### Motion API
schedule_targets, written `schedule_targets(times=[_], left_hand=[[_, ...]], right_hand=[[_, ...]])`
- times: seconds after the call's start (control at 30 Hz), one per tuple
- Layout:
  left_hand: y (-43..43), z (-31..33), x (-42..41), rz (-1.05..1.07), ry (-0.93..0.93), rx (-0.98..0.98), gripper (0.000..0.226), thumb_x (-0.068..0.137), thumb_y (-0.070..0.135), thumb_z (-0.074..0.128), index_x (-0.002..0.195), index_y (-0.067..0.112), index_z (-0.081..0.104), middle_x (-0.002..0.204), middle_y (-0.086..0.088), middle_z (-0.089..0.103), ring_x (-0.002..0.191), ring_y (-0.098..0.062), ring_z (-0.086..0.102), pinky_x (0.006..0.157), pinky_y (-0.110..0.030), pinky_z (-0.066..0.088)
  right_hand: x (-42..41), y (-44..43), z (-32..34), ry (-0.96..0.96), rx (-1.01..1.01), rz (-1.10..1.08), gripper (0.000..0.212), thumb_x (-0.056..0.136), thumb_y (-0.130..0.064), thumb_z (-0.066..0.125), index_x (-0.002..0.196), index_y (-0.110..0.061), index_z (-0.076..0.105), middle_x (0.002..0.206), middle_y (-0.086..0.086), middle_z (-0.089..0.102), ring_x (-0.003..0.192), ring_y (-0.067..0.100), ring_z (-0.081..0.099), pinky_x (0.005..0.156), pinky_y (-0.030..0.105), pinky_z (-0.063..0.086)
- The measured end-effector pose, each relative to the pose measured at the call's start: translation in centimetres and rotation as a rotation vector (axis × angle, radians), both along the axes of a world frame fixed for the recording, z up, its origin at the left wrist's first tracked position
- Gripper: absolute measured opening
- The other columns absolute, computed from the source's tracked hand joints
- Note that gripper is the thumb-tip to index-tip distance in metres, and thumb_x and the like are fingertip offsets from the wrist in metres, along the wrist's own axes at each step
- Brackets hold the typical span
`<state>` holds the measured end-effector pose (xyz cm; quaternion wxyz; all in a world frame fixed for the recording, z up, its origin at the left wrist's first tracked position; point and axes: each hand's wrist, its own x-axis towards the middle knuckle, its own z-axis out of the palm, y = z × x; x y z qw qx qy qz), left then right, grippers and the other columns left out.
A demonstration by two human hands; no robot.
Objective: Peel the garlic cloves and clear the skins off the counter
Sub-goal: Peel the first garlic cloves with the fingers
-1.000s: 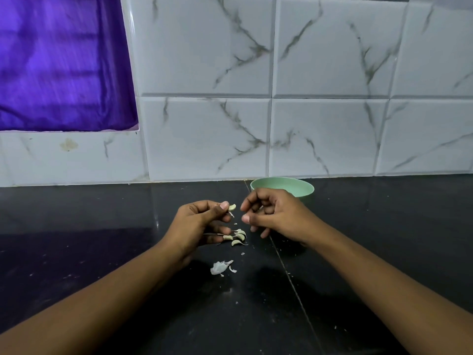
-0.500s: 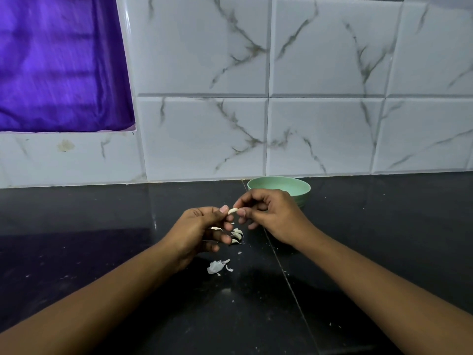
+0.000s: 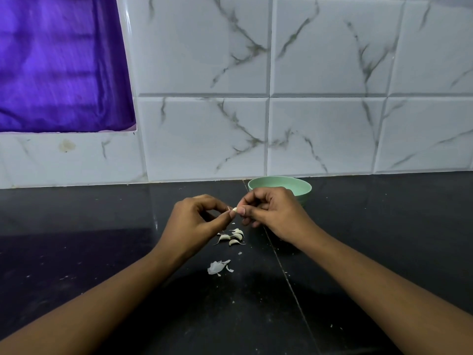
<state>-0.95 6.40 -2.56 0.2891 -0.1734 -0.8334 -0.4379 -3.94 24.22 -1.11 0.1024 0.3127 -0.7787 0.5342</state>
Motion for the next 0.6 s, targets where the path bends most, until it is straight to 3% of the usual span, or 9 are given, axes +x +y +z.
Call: schedule_targets(times=[0.23,0.33,0.43,0.6], left_hand=[[0.12,0.08,0.33,0.053,0.007,-0.103,0.015,0.075,0.042,0.075,0.064,0.036,0.068,0.07,0.019,0.068,0.058,0.001,0.065,0.059,-0.032,0.054],[0.16,0.25,0.37,0.065,0.002,-0.104,0.023,0.065,0.058,0.06,0.061,0.038,0.068,0.073,0.021,0.068,0.06,0.002,0.065,0.061,-0.033,0.054],[0.28,0.38,0.41,0.066,-0.001,-0.11,0.025,0.063,0.057,0.055,0.059,0.037,0.069,0.073,0.019,0.068,0.061,0.002,0.065,0.062,-0.034,0.054],[0.36,0.38,0.5,0.066,-0.017,-0.093,0.026,0.061,0.051,0.056,0.06,0.03,0.071,0.071,0.021,0.067,0.06,0.0,0.065,0.061,-0.033,0.053]], right_hand=[[0.38,-0.19,-0.16,-0.026,-0.023,0.036,0.008,0.082,-0.007,0.071,0.079,-0.014,0.069,0.069,0.005,0.07,0.066,0.011,0.069,0.06,0.016,0.051],[0.26,-0.35,-0.28,-0.022,-0.02,0.031,0.009,0.081,-0.005,0.071,0.08,-0.013,0.069,0.072,0.009,0.071,0.067,0.015,0.07,0.063,0.02,0.055],[0.11,-0.37,-0.37,0.015,0.011,0.011,0.01,0.081,-0.006,0.072,0.08,-0.016,0.07,0.074,0.012,0.072,0.069,0.022,0.069,0.071,0.029,0.059],[-0.03,-0.39,-0.54,0.005,0.026,0.034,0.014,0.083,-0.005,0.07,0.08,-0.018,0.068,0.077,0.014,0.071,0.069,0.022,0.066,0.072,0.033,0.057]])
